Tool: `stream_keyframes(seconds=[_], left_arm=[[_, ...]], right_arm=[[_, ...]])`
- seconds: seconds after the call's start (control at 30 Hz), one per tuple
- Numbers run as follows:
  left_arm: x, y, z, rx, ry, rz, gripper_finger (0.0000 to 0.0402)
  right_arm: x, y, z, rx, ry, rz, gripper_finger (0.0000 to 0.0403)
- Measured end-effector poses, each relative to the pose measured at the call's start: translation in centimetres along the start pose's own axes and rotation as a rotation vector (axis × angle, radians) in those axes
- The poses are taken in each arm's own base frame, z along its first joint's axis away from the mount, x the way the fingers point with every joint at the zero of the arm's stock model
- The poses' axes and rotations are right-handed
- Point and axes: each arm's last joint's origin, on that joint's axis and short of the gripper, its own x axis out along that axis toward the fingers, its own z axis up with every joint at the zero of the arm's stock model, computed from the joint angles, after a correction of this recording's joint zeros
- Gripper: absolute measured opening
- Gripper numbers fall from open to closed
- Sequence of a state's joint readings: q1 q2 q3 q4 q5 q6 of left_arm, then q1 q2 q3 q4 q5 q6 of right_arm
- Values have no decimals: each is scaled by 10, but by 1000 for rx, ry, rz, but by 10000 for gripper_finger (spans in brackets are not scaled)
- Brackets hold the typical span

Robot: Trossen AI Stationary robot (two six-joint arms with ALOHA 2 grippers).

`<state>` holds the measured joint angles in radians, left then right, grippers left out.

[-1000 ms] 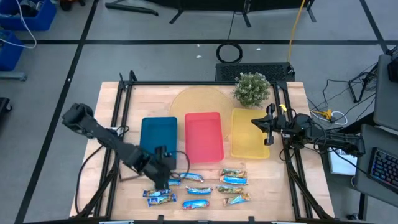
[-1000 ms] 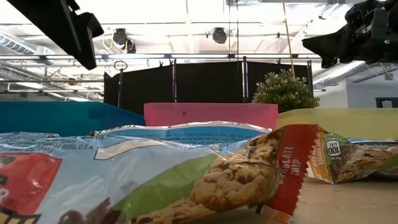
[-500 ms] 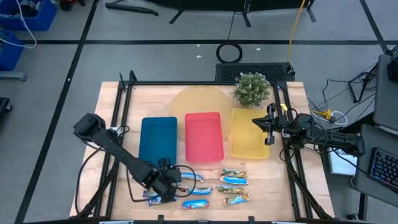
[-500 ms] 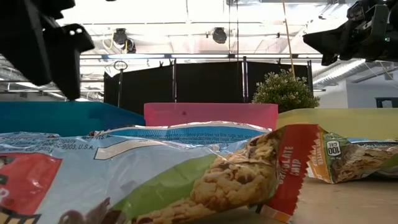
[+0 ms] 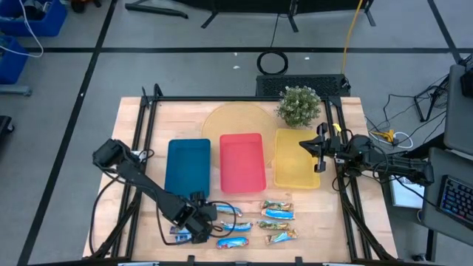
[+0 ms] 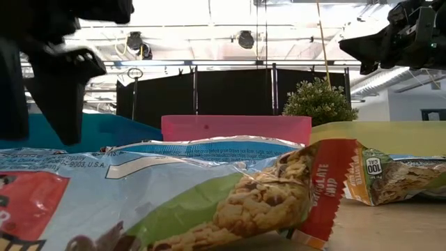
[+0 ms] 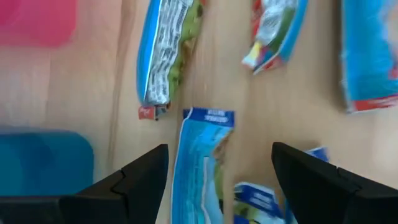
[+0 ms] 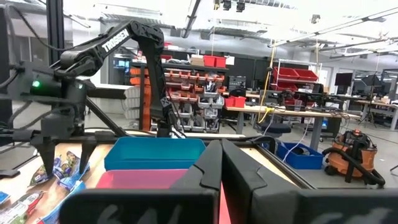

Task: Pick and place Granola Bars by type
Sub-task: Put the blue granola bar into the blue bin

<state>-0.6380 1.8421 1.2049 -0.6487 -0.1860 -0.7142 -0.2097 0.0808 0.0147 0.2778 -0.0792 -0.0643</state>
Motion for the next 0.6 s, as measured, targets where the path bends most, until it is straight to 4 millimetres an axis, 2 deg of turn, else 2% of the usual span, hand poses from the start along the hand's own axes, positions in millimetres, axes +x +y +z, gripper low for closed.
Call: stream_keyframes(seconds=[0.23,0.47,0.6], left_arm=[[27,6,1,33,86,8,292],[31,8,3,9,100,-3,287],[31,8,3,-3,112,-17,249]], right_arm=[[0,0,0,0,1,0,0],[0,0,0,0,1,0,0],[0,0,0,0,0,0,0]])
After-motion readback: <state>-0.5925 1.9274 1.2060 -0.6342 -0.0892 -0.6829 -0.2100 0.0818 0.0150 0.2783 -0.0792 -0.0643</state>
